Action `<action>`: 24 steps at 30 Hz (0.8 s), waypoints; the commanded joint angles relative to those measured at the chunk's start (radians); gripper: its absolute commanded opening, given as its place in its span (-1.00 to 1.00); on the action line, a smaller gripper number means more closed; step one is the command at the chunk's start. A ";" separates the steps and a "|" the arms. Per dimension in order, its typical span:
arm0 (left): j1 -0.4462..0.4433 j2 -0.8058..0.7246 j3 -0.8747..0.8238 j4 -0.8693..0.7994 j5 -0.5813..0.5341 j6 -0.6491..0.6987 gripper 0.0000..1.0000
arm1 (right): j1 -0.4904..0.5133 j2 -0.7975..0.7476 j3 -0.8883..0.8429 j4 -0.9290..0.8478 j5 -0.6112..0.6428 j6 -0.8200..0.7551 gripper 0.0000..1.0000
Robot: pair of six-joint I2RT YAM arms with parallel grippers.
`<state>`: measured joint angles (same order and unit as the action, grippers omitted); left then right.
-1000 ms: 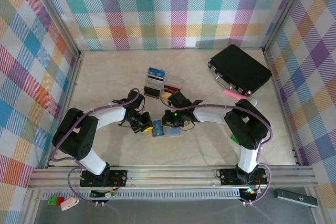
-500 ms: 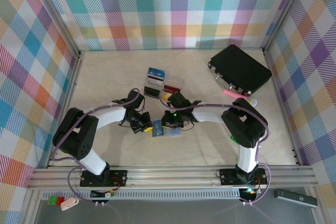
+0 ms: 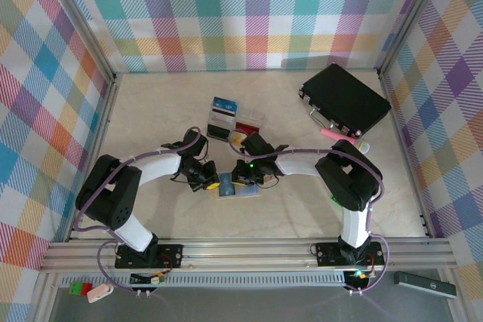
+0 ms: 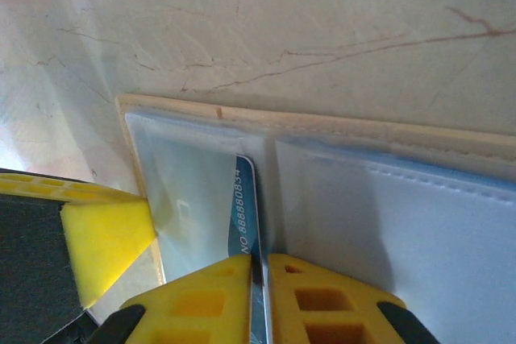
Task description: Take the credit cards out of the card holder
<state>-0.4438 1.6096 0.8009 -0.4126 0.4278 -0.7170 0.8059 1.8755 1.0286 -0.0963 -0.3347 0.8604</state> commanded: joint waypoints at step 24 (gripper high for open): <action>-0.004 0.037 -0.010 -0.057 -0.047 0.004 -0.82 | -0.011 -0.025 -0.042 0.058 -0.012 0.003 -0.93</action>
<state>-0.4438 1.6112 0.8013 -0.4129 0.4282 -0.7166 0.7975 1.8767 1.0016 -0.0341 -0.3756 0.8600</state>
